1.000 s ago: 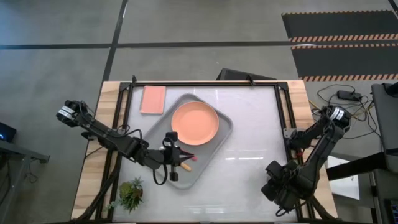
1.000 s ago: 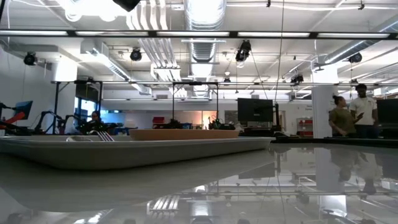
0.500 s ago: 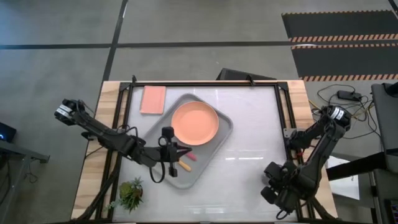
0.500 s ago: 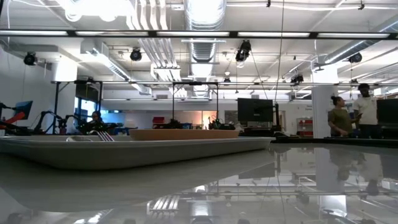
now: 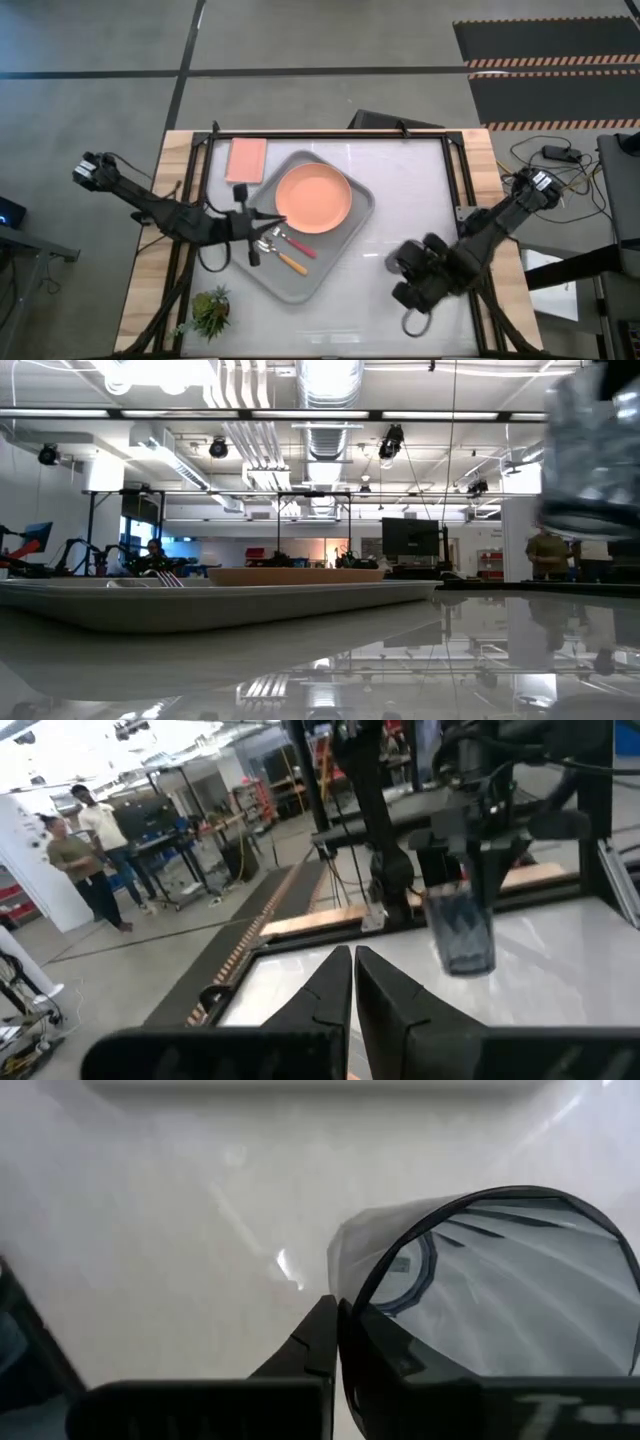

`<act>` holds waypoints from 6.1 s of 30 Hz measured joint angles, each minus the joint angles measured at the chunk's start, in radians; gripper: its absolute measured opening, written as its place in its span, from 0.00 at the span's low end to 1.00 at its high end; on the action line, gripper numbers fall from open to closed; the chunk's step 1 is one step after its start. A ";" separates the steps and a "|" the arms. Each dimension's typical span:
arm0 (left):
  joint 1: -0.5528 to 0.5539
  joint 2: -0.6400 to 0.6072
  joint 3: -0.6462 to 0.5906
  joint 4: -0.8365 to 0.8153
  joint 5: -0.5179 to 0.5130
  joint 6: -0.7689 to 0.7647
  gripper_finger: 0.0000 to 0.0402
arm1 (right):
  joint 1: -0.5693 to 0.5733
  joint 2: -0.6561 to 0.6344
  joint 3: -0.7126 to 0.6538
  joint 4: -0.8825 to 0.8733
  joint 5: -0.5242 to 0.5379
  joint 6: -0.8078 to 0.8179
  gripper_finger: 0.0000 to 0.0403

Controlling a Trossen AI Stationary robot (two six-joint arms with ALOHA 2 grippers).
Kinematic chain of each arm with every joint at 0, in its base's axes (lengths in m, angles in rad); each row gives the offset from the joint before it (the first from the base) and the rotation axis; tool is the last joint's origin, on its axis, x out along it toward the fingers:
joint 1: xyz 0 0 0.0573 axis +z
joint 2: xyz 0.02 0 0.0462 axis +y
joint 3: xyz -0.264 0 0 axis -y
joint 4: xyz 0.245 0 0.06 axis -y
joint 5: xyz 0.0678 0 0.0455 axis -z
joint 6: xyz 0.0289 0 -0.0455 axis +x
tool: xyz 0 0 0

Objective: Pick and place plate/cup/fork/spoon on tray
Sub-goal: Put the blue glass on the gray serving tray to the top left of the orange plate

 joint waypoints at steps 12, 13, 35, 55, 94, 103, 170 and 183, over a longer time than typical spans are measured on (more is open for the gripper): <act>-0.007 -0.171 -0.144 0.146 0.006 -0.052 0.00 | -0.330 0.002 0.097 0.251 0.024 -0.610 0.02; -0.009 -0.180 -0.151 0.151 0.006 -0.051 0.00 | -0.351 0.006 0.105 0.278 0.023 -0.652 0.02; -0.014 -0.330 -0.206 0.167 0.007 -0.054 0.00 | -0.612 0.497 0.661 0.330 -0.113 -1.313 0.02; -0.014 -0.384 -0.208 0.113 0.008 -0.053 0.00 | -0.637 0.845 0.996 0.391 -0.109 -2.024 0.02; -0.014 -0.414 -0.209 0.076 0.008 -0.053 0.00 | -0.640 0.988 0.995 0.586 -0.248 -2.064 0.02; -0.014 -0.413 -0.209 0.076 0.008 -0.053 0.00 | -0.645 0.988 0.995 0.586 -0.248 -2.050 0.02; -0.014 -0.413 -0.208 0.075 0.008 -0.051 0.00 | -0.653 0.996 0.995 0.731 -0.248 -1.919 0.37; -0.014 -0.414 -0.208 0.066 0.008 -0.051 0.00 | -0.636 0.966 0.995 0.708 -0.248 -1.875 0.42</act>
